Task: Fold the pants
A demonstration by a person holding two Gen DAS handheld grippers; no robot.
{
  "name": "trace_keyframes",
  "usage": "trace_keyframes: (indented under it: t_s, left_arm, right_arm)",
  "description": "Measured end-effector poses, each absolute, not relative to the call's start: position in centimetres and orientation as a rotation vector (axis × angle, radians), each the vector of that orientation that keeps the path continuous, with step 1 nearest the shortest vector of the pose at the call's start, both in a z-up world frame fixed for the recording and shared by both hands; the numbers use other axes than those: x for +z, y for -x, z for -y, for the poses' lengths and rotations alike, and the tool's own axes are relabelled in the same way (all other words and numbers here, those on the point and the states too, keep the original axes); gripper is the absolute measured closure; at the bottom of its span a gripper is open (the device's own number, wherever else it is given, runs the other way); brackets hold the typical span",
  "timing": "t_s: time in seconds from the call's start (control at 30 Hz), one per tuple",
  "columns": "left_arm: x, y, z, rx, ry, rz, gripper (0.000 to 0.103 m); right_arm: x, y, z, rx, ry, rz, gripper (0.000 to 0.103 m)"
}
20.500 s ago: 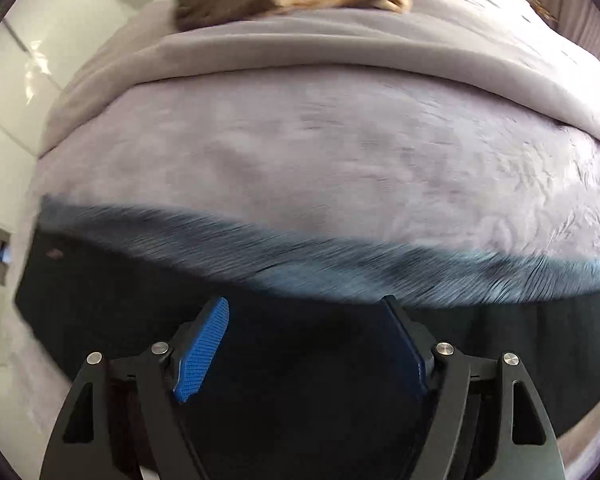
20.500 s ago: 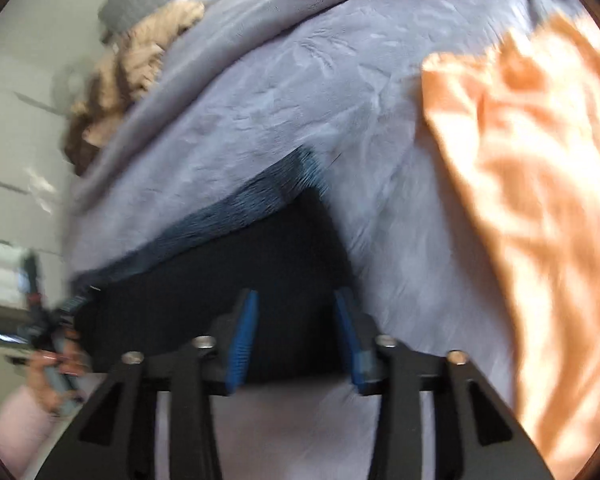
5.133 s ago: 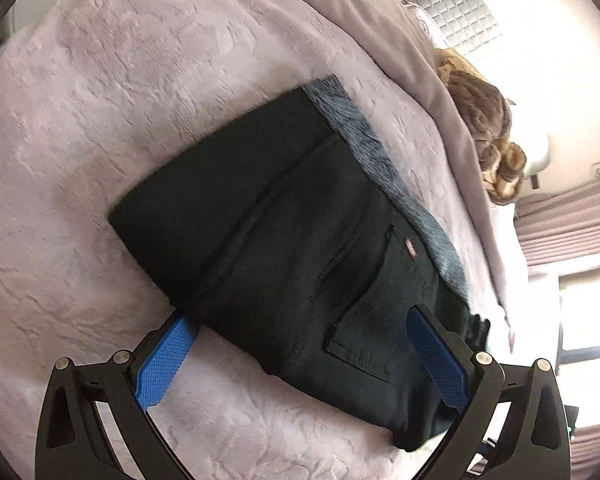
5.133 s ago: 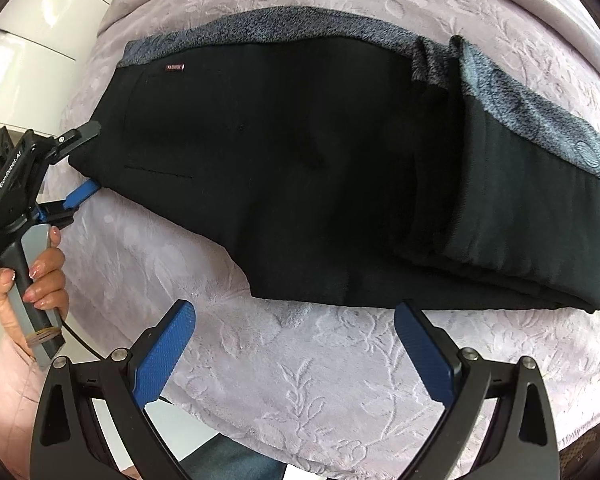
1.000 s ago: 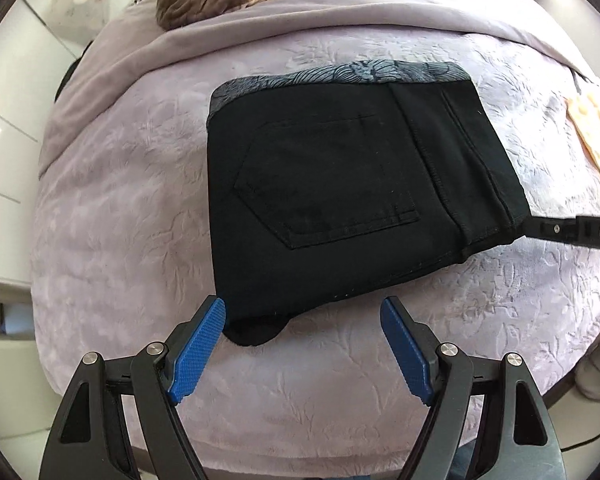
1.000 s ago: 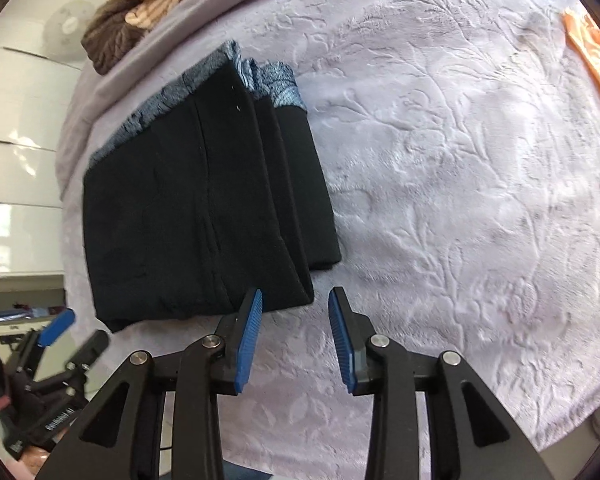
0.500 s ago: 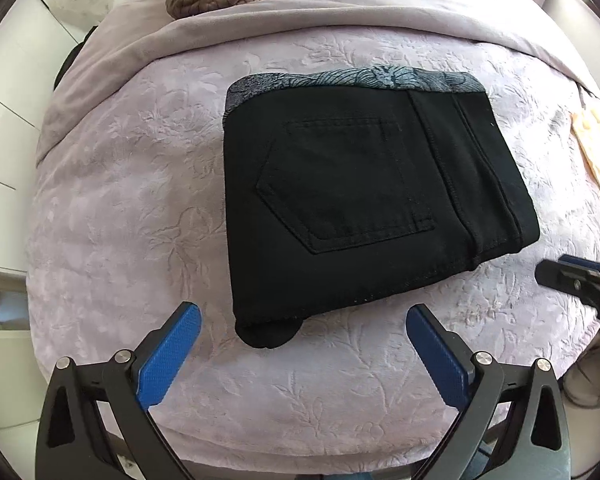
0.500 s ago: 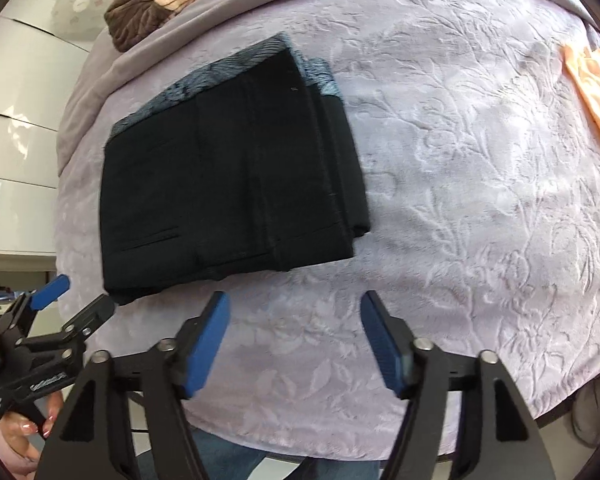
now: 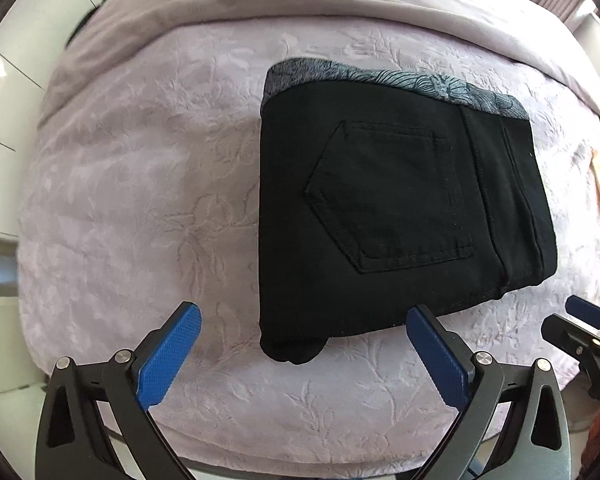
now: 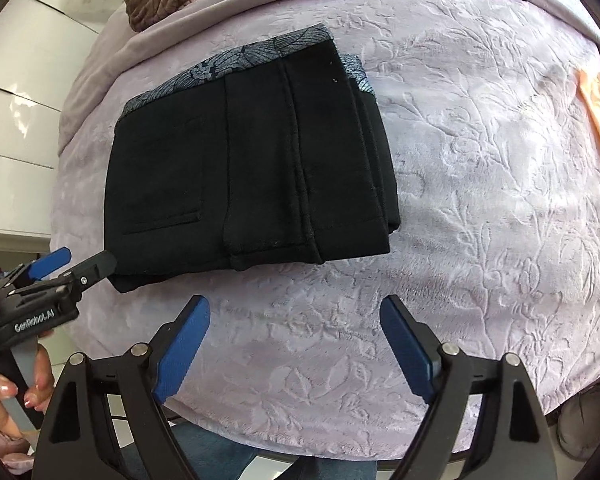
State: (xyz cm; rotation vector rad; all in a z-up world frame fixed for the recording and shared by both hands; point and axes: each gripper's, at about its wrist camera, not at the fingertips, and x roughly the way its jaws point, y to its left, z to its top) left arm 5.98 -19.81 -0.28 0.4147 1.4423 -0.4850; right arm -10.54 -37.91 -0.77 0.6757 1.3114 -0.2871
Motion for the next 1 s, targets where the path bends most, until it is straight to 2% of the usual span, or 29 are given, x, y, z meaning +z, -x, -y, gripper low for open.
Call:
trace_keyframes:
  t_s: [0.33,0.53,0.63,0.77,0.87,1.0]
  left_arm:
    - [0.5,-11.2,19.6,-0.398,-0.354,-1.364,0.0]
    - [0.6,-16.5,21.2,-0.312,-0.305,-1.278,0.0]
    - [-1.0,-17.7,22.4,-0.278,-0.358,-1.265,0.0]
    - [-3.9,-17.7,22.5,-0.261,-0.426,-1.297,0.0]
    - [-3.8,-17.4,22.1,-0.27,-0.434,-1.296,0.0]
    - [-3.2,-17.2,22.0,-0.289,-0.446,-1.295,0.0]
  right_arm:
    - [-0.8,10.9,41.1,-0.353,-0.678,-1.306,0.014]
    - [1.0,7.2,43.5,-0.328,-0.642,-1.22,0.014]
    - [1.1,4.4,43.6,-0.262,-0.648,-1.187,0.014]
    - [-1.4,2.9,42.6,-0.229,-0.649,-1.271,0.014]
    - [-4.0,3.5,41.9,-0.265,-0.631,-1.364,0.014]
    - [-4.4,5.6,41.6,-0.251,-0.669,-1.356,0.014]
